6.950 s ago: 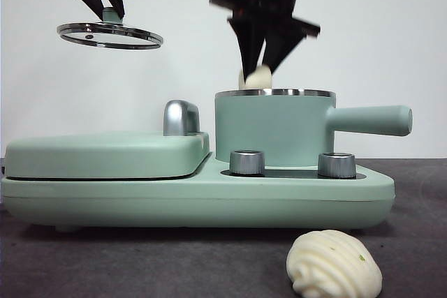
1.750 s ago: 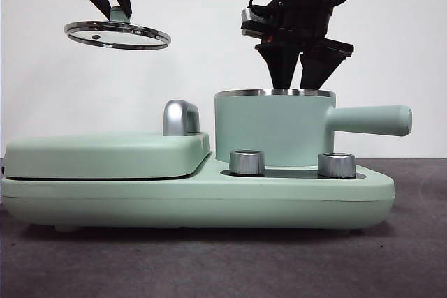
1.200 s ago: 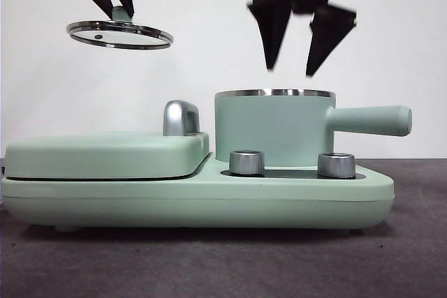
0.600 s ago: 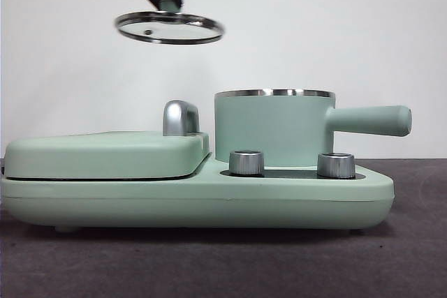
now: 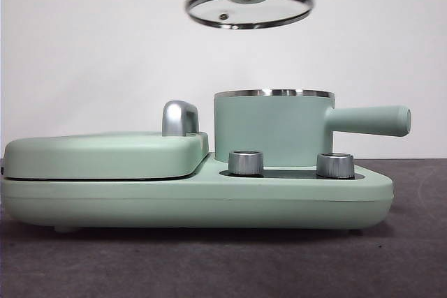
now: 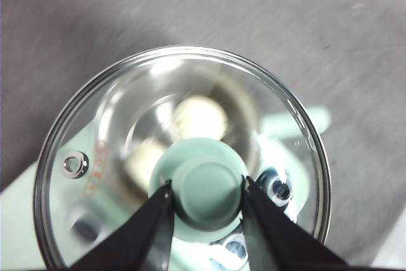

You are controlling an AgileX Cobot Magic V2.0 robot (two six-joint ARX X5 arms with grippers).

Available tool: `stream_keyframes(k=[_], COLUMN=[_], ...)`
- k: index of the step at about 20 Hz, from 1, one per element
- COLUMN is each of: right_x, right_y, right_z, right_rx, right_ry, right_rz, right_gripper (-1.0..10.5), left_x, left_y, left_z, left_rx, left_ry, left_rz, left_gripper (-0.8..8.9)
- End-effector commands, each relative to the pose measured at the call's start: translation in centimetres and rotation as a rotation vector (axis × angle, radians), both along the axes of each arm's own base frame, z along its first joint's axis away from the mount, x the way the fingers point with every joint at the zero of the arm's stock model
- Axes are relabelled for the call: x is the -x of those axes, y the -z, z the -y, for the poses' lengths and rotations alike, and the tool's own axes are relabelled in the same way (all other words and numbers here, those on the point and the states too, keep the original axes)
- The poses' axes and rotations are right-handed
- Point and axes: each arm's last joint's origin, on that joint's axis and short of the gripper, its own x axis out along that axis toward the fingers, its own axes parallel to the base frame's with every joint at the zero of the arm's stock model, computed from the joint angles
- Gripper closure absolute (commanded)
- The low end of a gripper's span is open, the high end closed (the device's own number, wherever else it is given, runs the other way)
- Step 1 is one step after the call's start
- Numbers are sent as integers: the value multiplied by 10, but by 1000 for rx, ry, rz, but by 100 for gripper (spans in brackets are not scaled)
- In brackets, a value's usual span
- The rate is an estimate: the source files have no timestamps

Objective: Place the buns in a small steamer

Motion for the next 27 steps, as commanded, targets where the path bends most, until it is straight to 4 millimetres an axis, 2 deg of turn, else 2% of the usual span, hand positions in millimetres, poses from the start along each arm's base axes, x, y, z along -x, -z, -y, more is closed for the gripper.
stream_keyframes(k=[1,5,10,22,27], right_x=[12,23,24,24,24], right_y=[8,20,21,21,21], right_z=[6,12,12,12,12], right_rx=[-66,-89,-97,-98,-100], right_ry=[0,2,8,9,11], right_rz=[51,82,78,78,76], right_gripper=[398,399,399,399,399], left_x=[-8,-23,-39,-44,-49], left_y=[6,31,53,63,74], left_z=[14,31,45,44,47], left_rx=[18,-10,-12,-45,-61], left_ry=[24,31,44,34,33], left_rz=[30,-3,10,-33,-53], left_gripper=[791,791,791,799,799])
